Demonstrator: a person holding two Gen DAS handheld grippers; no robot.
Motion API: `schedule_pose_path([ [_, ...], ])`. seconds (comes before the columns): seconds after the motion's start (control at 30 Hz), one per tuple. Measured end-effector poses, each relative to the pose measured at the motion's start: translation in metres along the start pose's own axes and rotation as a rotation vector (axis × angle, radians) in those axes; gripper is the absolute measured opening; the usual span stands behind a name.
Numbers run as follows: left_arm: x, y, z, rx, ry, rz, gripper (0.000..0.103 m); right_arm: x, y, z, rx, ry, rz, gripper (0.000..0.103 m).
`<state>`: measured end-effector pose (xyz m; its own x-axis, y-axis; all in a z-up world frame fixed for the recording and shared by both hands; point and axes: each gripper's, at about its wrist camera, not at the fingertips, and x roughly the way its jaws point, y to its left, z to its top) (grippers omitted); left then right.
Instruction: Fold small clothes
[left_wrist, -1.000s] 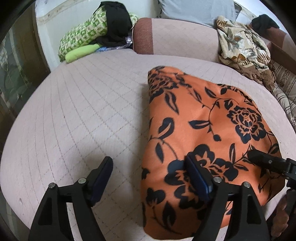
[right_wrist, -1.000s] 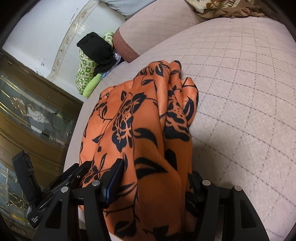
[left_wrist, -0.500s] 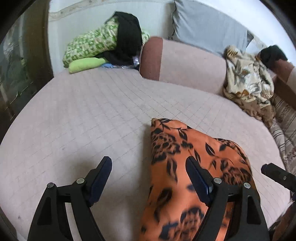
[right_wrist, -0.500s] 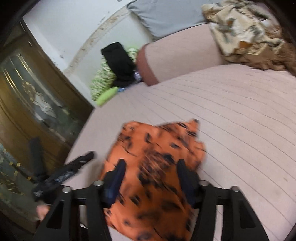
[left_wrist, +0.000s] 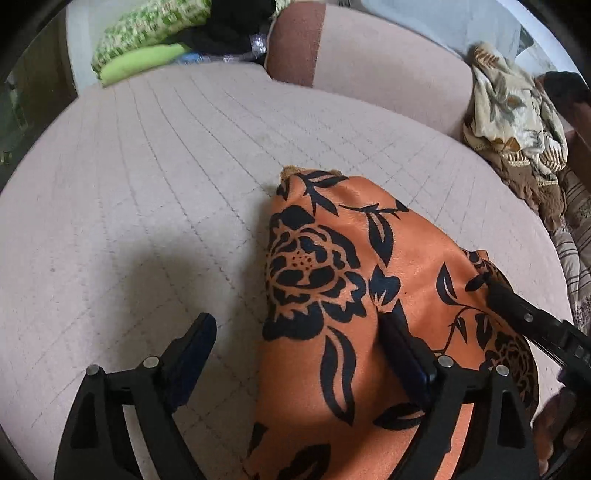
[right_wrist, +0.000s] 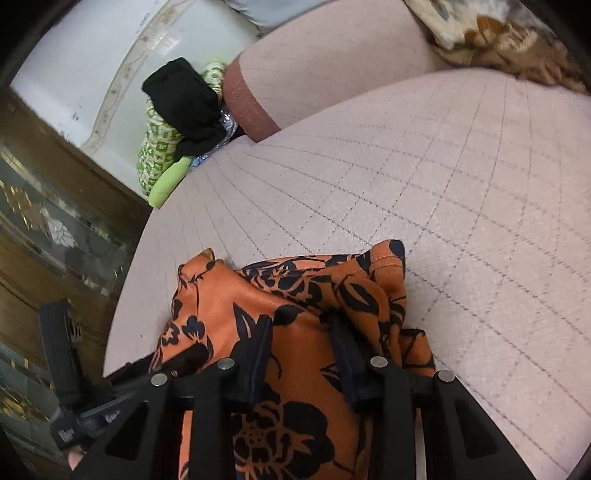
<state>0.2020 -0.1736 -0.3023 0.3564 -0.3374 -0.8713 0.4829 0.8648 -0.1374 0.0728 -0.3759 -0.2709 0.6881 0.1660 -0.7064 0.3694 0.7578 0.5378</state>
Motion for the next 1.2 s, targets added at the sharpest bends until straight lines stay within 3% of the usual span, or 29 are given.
schedule_pose_path([
  [0.1, -0.027, -0.004, -0.017, 0.043, -0.055, 0.054, 0.09, -0.028, 0.003, -0.014, -0.006, -0.045, 0.038, 0.037],
  [0.27, -0.064, -0.005, -0.055, 0.066, -0.091, 0.073, 0.09, -0.06, 0.022, -0.055, -0.129, -0.056, 0.07, 0.038],
  [0.4, -0.062, -0.006, -0.091, 0.097, -0.08, 0.13, 0.093, -0.047, 0.013, -0.096, -0.117, 0.081, 0.013, 0.038],
  [0.53, -0.061, -0.008, -0.091, 0.091, -0.077, 0.177, 0.099, -0.048, 0.008, -0.097, -0.079, 0.082, 0.025, 0.038],
  [0.63, -0.086, -0.014, -0.098, 0.101, -0.091, 0.199, 0.099, -0.067, 0.004, -0.1, -0.055, 0.047, 0.032, 0.038],
  [0.8, -0.138, -0.022, -0.111, 0.09, -0.126, 0.25, 0.099, -0.118, 0.015, -0.113, -0.146, -0.039, -0.043, 0.039],
  [0.9, -0.179, -0.026, -0.11, 0.091, -0.2, 0.305, 0.099, -0.152, 0.027, -0.113, -0.19, -0.111, -0.086, 0.063],
  [1.2, -0.28, -0.047, -0.105, 0.123, -0.419, 0.371, 0.099, -0.241, 0.091, -0.113, -0.337, -0.3, -0.136, 0.064],
])
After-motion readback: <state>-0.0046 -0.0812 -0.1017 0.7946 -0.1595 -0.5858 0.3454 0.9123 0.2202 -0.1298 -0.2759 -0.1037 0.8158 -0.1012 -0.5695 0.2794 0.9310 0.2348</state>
